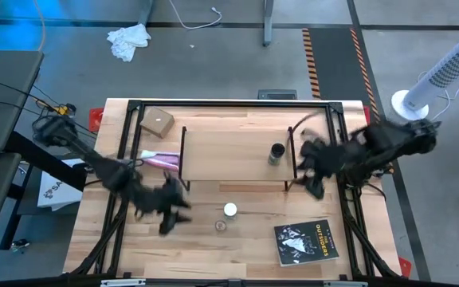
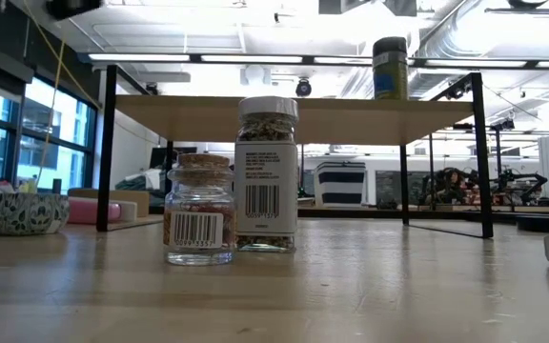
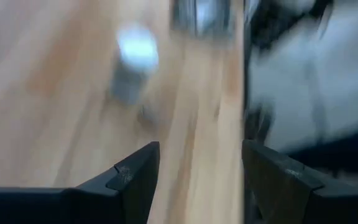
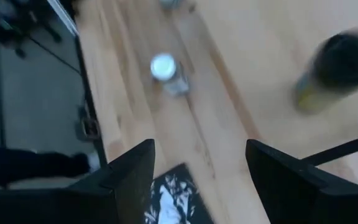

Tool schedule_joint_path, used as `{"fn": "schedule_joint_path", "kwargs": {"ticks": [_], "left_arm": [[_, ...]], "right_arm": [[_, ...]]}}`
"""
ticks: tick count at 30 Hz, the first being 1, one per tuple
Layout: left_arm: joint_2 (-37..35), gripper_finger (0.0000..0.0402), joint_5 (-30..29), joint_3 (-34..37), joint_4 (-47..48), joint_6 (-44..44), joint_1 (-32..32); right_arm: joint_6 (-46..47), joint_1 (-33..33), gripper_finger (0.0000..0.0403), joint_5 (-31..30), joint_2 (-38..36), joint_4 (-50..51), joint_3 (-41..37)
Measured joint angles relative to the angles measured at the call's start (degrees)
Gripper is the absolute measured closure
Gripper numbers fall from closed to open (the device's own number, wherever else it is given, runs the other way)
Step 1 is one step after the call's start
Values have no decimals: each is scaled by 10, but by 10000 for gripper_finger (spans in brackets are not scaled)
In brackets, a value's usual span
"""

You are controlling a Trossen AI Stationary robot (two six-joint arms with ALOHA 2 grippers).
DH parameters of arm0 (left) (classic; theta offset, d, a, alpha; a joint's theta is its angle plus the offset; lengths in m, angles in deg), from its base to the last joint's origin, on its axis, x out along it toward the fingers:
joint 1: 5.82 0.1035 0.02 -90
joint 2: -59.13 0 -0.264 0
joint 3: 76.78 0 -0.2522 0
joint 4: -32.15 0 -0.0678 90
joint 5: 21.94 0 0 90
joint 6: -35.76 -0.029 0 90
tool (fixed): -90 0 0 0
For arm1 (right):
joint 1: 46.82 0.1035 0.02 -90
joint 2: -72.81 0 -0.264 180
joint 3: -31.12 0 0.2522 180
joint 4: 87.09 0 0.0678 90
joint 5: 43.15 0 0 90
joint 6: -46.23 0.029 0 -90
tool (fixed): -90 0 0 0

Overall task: Shelf spices
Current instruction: Put the brown seasoning bottle on the shelf

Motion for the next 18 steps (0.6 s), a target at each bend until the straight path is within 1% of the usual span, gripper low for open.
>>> {"fn": "schedule_joint_path", "kwargs": {"ticks": [2, 4, 8, 12, 16, 18], "left_arm": [[41, 177, 19, 0, 16, -35, -25], [79, 177, 25, 0, 11, -71, -33], [144, 177, 32, 0, -47, -107, -21], [200, 177, 55, 0, -100, -96, -7], [233, 177, 54, 0, -147, -60, 3], [245, 177, 42, 0, -165, -44, 8]], "right_arm": [[23, 30, 155, -17, 34, 3, -1], [57, 52, 155, -42, 62, 3, -1], [145, 84, 155, -79, 94, 21, -1], [232, 116, 155, -96, 104, 77, -1], [309, 157, 155, -125, 103, 130, -1], [341, 178, 155, -135, 103, 165, -1]]}}
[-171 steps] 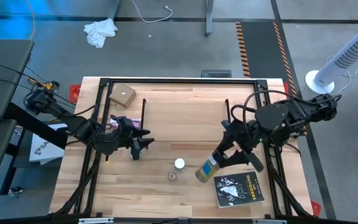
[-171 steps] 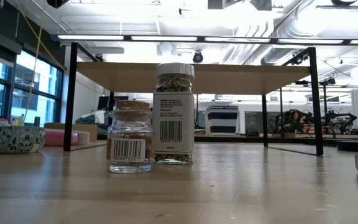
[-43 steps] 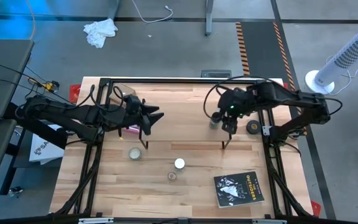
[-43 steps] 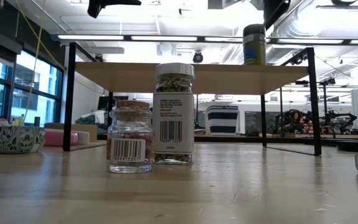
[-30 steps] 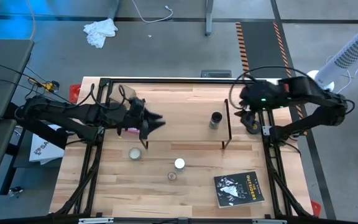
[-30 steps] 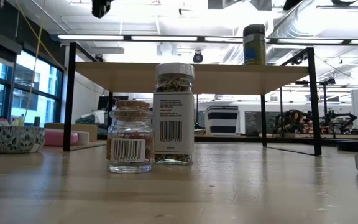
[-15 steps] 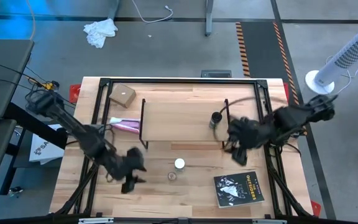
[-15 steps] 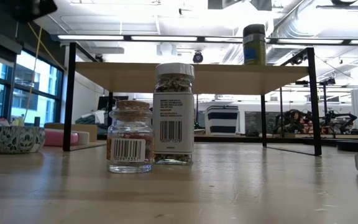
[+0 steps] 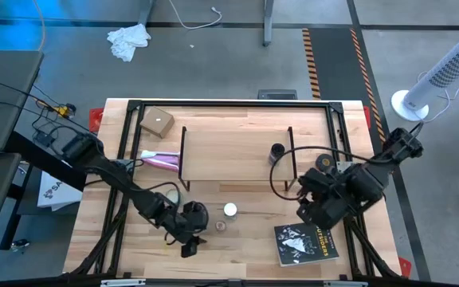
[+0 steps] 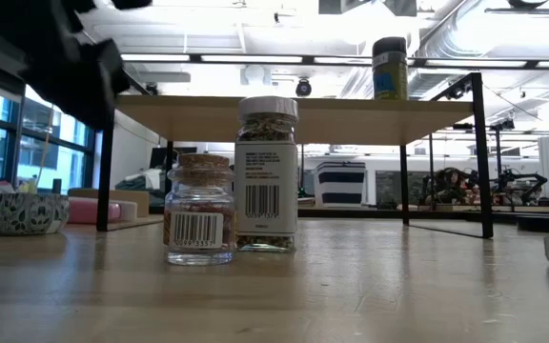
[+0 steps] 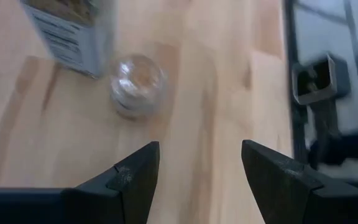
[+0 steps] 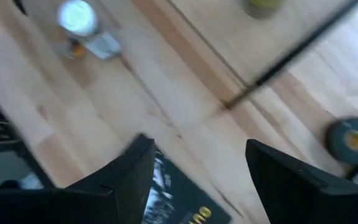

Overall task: Shelf spices
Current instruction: Put the brown seasoning bottle on the shelf

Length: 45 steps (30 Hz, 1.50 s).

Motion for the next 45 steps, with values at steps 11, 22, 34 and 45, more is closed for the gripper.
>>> {"fn": "schedule_joint_path", "kwargs": {"ticks": [11, 22, 34, 45], "left_arm": [[102, 177, -40, -81, 70, 44, 50], [143, 177, -39, -146, 65, 41, 62], [144, 177, -40, -146, -12, -61, 55], [154, 177, -55, -146, -83, -259, 58]], "right_arm": [[82, 80, 155, -34, -4, 3, -42], [67, 94, 156, -39, -4, 4, -46], [65, 94, 156, -48, -4, 4, -46], [65, 94, 156, -49, -4, 4, -46]]}}
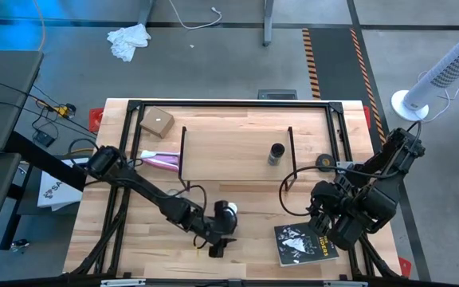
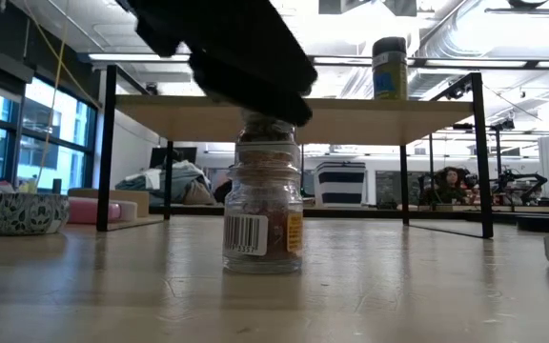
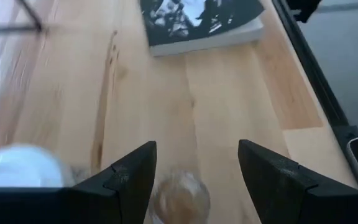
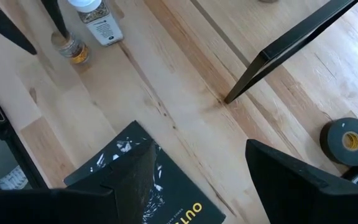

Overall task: Shelf spices
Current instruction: Put the brown seasoning bottle on the shelf

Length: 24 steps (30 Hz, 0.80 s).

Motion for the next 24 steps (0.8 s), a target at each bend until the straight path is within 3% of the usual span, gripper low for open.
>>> {"fn": "schedule_joint_path", "kwargs": {"ticks": [4, 11, 18, 24], "left_arm": [[10, 177, 45, 0, -29, -56, 14], [13, 177, 99, 0, 11, -98, 27], [13, 177, 82, 0, 47, -108, 30], [21, 177, 105, 0, 63, -107, 30]], "right_arm": [[0, 0, 155, 0, 0, 0, 0], [0, 0, 155, 0, 0, 0, 0], [0, -1, 155, -11, 0, 0, 0], [0, -1, 155, -15, 0, 0, 0]]}}
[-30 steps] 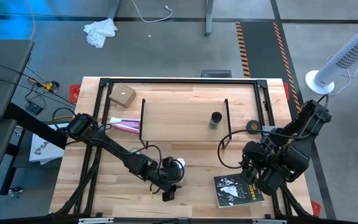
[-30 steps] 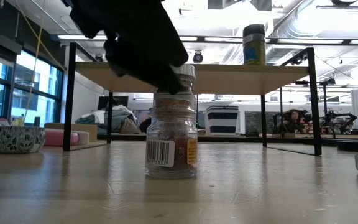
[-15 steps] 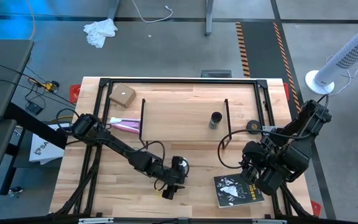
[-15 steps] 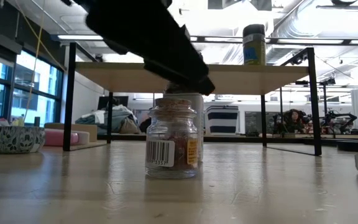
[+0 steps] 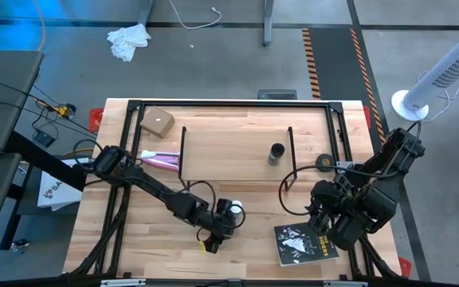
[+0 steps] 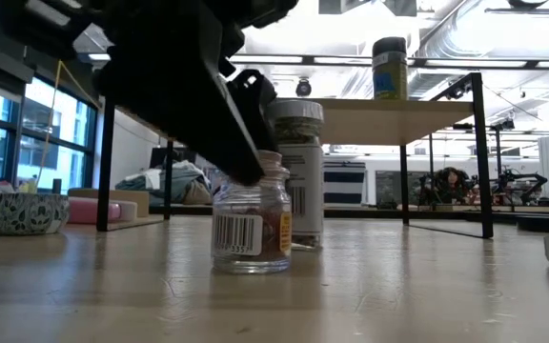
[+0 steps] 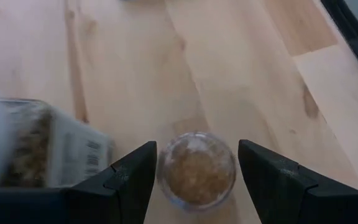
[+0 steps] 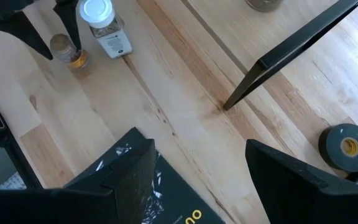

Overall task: Shelf spices
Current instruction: Put the brown seasoning bottle on the shelf

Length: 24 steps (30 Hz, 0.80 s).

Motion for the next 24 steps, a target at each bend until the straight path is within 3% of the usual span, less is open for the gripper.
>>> {"fn": "schedule_joint_path", "kwargs": {"ticks": [24], "left_arm": [[19, 177, 21, 0, -7, 59, -4]], "right_arm": [[0, 0, 155, -10, 0, 0, 0]]}}
